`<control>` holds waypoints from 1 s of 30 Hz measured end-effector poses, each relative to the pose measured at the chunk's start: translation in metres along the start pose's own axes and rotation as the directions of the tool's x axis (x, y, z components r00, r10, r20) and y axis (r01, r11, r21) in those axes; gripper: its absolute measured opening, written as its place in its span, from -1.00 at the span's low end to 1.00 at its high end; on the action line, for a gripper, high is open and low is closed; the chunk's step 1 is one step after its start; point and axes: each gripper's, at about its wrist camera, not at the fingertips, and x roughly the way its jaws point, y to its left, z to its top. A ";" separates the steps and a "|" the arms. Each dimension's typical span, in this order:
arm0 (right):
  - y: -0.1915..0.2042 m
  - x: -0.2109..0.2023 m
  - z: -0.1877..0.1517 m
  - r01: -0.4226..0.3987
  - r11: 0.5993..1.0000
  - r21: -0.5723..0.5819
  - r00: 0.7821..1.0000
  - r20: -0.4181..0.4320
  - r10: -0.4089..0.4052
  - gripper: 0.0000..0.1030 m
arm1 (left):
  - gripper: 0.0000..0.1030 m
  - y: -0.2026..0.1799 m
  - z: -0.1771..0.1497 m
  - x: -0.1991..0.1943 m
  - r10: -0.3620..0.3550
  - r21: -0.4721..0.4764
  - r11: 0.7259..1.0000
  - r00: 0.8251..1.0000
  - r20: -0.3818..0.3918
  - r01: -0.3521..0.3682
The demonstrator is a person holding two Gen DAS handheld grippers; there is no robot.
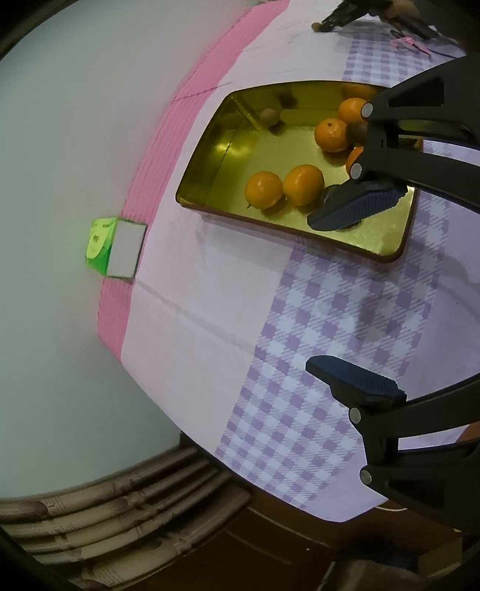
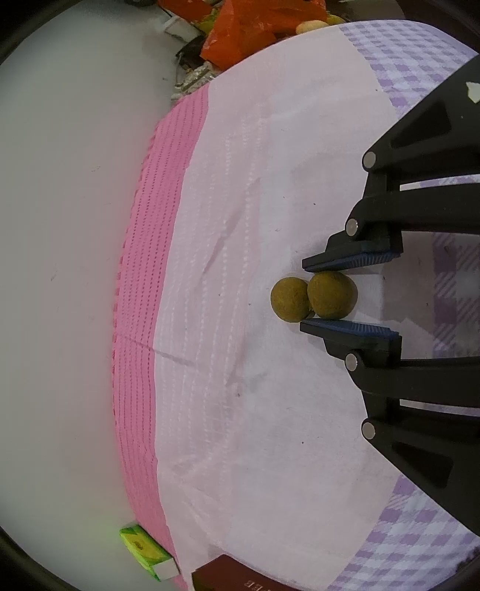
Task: Organize fruits
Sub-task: 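Withdraw the open left gripper from the tray, then lower the two olive-green fruits into the gold tray and open the right gripper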
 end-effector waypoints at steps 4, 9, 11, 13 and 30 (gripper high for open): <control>0.000 -0.003 0.000 -0.016 1.000 0.013 1.000 -0.017 0.016 -0.54 | 0.37 -0.002 0.000 -0.002 -0.002 0.008 1.000 1.000 0.011 0.002; 0.016 -0.020 0.004 -0.061 0.998 -0.004 0.998 0.002 0.061 -0.54 | 0.38 -0.008 -0.001 -0.005 0.005 0.028 1.000 1.000 0.027 -0.006; 0.030 -0.032 0.008 -0.104 0.994 -0.018 0.994 0.016 0.104 -0.54 | 0.39 -0.009 -0.001 -0.006 0.006 0.033 0.999 0.999 0.032 -0.007; 0.047 -0.043 0.013 -0.143 0.989 -0.040 0.989 0.033 0.145 -0.54 | 0.39 -0.011 -0.001 -0.006 0.005 0.039 0.999 0.999 0.032 -0.007; 0.225 -0.111 0.020 -0.487 0.840 -0.241 0.867 -0.017 0.498 -0.54 | 0.42 -0.030 -0.006 -0.010 -0.003 0.112 0.994 0.999 0.051 -0.002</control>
